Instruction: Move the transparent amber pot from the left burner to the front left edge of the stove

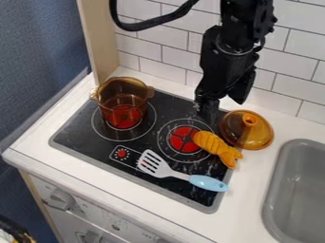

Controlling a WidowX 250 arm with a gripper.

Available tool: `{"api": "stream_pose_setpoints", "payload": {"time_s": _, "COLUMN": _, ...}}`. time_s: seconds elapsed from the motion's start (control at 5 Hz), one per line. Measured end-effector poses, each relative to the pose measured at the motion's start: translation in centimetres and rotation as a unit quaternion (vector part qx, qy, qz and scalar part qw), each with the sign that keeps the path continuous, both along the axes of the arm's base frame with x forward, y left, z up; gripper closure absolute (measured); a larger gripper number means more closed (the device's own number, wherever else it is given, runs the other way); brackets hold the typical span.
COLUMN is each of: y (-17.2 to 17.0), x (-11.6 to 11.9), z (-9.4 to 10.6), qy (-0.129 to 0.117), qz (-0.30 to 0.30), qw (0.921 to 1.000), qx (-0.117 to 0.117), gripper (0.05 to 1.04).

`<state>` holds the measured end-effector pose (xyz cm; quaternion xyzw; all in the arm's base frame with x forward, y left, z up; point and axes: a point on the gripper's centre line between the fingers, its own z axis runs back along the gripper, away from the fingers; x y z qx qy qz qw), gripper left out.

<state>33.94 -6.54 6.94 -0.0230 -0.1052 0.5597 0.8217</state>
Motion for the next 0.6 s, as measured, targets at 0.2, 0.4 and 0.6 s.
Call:
{"api": "stream_pose_setpoints", "payload": {"time_s": 0.2, "y": 0.2, "x": -0.3, "z": -1.0, "qy": 0.016, "qz": 0.003, "qw": 0.9999, "qx": 0.004, "gripper": 0.083}}
{"api": "stream_pose_setpoints", "payload": {"time_s": 0.4, "y": 2.7, "x": -0.6, "z": -1.2, "qy": 0.033, "qz": 0.036, "qw": 0.9987, "qx": 0.016, "gripper": 0.083}}
{"api": "stream_pose_setpoints", "payload": {"time_s": 0.6, "y": 5.2, "x": -0.8, "z": -0.4, "qy": 0.033, "qz": 0.065, "qw": 0.9972, "qx": 0.018, "gripper": 0.083}}
